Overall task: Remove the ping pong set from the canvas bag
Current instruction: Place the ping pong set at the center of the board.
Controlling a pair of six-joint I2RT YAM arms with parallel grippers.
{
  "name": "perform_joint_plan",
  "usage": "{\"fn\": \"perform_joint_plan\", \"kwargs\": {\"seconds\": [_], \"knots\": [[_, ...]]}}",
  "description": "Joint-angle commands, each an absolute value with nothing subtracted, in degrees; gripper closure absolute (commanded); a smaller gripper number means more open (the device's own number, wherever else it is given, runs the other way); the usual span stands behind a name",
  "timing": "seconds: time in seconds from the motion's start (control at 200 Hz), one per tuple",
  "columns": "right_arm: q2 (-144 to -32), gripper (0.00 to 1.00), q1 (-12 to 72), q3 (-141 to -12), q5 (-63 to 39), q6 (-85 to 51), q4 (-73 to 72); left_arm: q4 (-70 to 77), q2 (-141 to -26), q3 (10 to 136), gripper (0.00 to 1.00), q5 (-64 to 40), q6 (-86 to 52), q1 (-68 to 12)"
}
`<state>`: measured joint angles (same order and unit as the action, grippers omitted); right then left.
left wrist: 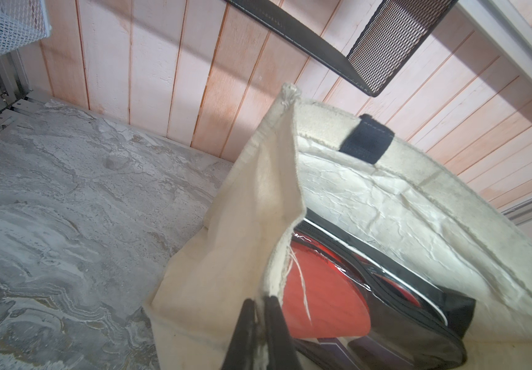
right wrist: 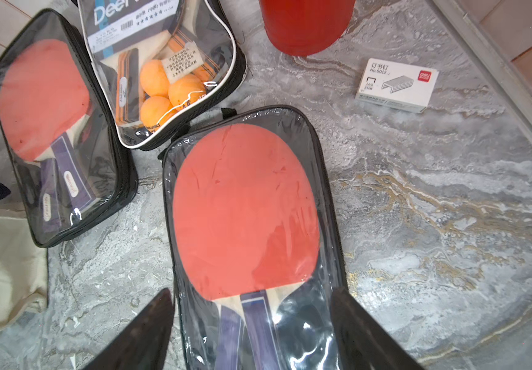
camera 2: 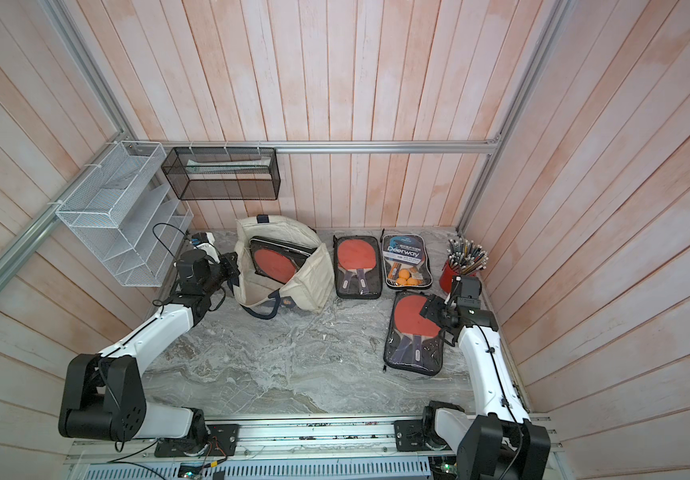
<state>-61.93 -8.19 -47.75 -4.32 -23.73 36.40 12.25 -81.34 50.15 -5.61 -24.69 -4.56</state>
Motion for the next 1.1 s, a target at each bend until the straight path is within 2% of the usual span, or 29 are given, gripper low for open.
{"fn": "perform_joint_plan", "kwargs": {"seconds": [0.0, 0.03, 0.11, 0.3, 0.45, 0.665, 0.92, 1.095], "knots": [[-60.1, 0.17, -8.2, -49.4, -4.6, -21.6, 36.1, 12.0, -82.6, 50.7, 1.00, -5.9, -24.6, -4.6], [-59.8, 0.16, -7.9, -49.8, -5.8, -21.4, 35.7, 12.0, -82.6, 50.8, 1.00, -5.9, -24.5, -4.7], [-58.5, 0.02, -4.7, -51.1, -7.4, -21.0, 34.1, 11.7, -82.6, 51.0, 1.00, -5.8, -24.6, -4.7], [-58.6, 0.02, 11.8, -59.3, -0.5, -19.7, 30.8, 11.4, -82.7, 51.5, 1.00, -6.0, -24.7, -4.8], [-64.3, 0.02, 25.0, -68.7, 2.6, -15.9, 27.2, 11.5, -82.4, 51.2, 1.00, -6.1, -25.0, -4.9], [-80.5, 0.02, 37.1, -87.3, 1.3, -8.0, 24.8, 11.2, -81.7, 51.6, 1.00, -5.9, -25.3, -4.9], [-103.4, 0.02, 43.0, -113.1, -1.8, -1.4, 32.7, 10.5, -80.6, 51.5, 1.00, -5.1, -26.1, -4.8], [-117.0, 0.06, 45.2, -130.2, -3.6, -0.1, 40.2, 10.9, -80.0, 51.2, 1.00, -4.5, -27.1, -4.9]]}}
